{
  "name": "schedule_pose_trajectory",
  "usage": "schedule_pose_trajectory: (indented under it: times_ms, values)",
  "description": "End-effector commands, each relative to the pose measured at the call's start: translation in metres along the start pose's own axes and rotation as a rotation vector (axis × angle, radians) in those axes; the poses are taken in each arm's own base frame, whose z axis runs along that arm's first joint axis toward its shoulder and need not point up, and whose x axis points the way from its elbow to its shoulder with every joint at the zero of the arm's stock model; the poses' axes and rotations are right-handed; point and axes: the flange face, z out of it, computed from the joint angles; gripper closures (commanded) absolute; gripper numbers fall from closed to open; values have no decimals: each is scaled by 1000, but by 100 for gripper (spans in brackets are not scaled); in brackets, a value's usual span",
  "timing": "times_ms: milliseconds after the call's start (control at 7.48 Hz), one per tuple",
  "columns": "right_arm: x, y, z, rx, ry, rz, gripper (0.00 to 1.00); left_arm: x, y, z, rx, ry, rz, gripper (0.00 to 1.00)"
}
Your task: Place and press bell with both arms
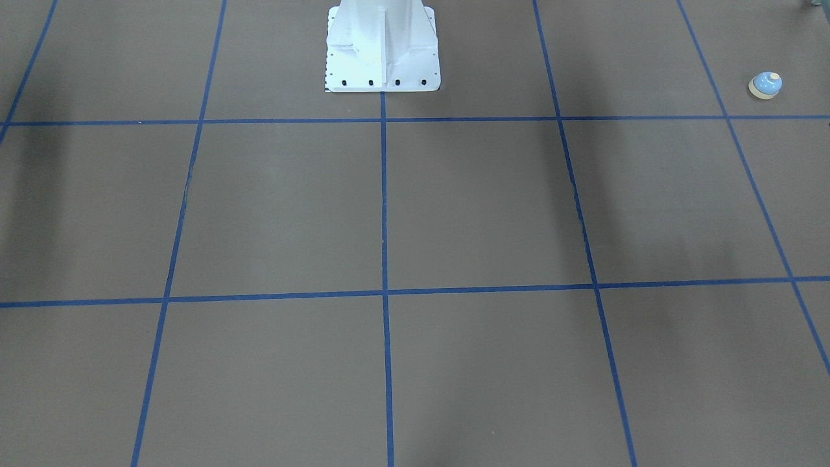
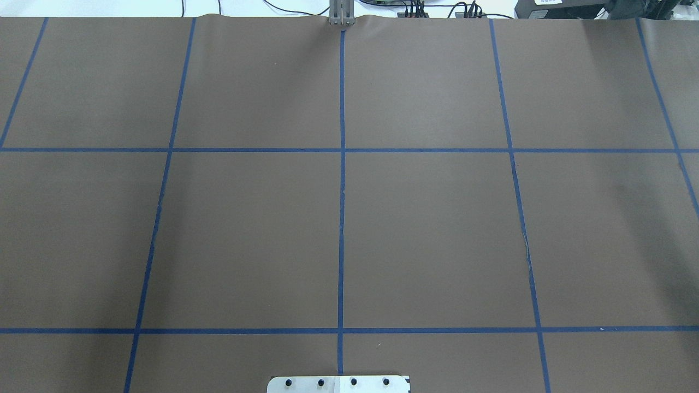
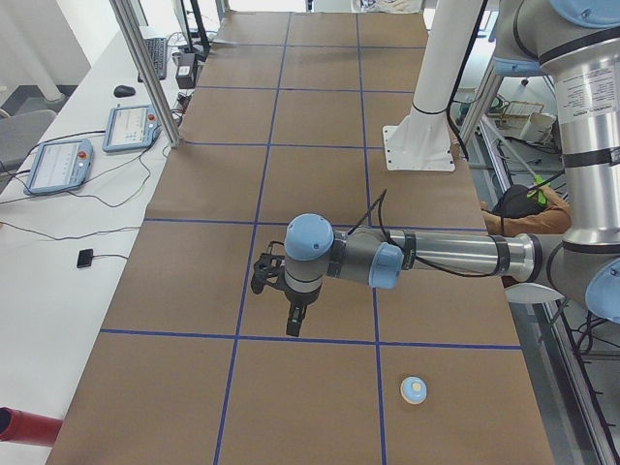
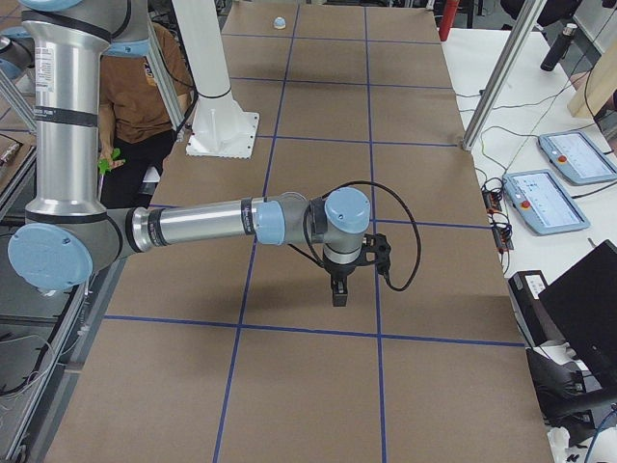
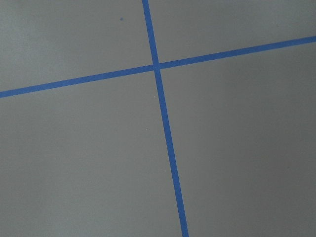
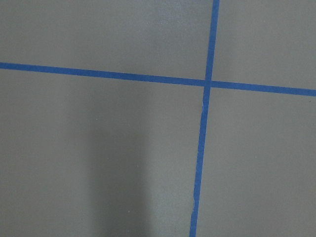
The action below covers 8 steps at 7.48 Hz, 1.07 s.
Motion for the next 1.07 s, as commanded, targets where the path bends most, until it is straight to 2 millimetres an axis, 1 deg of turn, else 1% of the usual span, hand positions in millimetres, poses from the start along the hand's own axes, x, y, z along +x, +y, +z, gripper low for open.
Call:
schedule_pose_trajectory:
  times_ms: [0,134,268,936]
  values:
    - [-1,1,-1,2,0,-1,0,-3,15,4,-3,4,7,0]
    - [-1,1,-1,2,0,1,0,-3,17,6,-7,9,4,0]
    - [-1,1,-1,2,0,1,0,-12,25,14,-22,6,-5,0]
    - [-2,1,-2,3,-6,1,0,-8,23,11,-15,11,-7,1]
